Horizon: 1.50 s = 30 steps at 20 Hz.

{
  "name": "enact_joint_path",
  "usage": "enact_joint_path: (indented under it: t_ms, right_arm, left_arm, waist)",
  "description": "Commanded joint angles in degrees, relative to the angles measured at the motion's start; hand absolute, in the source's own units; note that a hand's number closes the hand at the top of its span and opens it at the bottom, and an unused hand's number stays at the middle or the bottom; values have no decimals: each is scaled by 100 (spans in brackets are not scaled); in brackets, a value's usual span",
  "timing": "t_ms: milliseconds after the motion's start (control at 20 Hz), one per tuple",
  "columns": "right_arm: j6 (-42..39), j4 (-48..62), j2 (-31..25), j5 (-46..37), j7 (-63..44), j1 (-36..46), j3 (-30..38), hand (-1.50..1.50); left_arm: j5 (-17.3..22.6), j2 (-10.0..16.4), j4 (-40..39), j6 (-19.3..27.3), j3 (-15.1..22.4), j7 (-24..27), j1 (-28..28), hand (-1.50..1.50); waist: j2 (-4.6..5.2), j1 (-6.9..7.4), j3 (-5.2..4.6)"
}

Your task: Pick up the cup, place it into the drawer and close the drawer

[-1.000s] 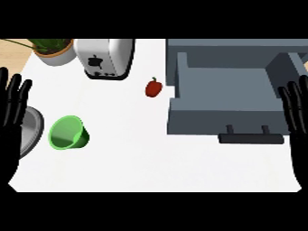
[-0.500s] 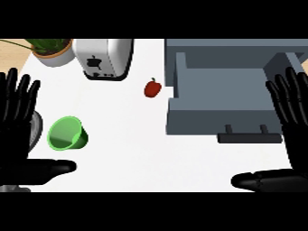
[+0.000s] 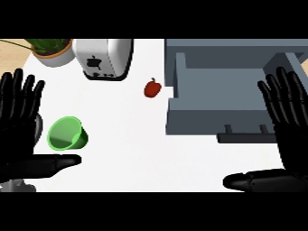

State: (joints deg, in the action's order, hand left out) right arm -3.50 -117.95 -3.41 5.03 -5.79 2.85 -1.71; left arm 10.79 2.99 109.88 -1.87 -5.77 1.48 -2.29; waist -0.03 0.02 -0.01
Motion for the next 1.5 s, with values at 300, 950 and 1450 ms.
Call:
enact_joint_path:
  t_ms: [300,950,1450]
  right_arm:
    - [89,389,117,-269,196,265,-25,-150]
    - [-135,101,-64,40,79,139,307,-150]
    - [-188,-419,-140,298,-436,101,353,-150]
  left_arm:
    - [-7,94,-24,129,-67,-262,-104,-150]
    - [-44,151,-833,56,-387,150,276,-150]
    - [-340,198,-2612,-133,-638,1476,158,-150]
  waist:
    - [0,7,1]
    - [0,1,1]
    - [1,-21,0]
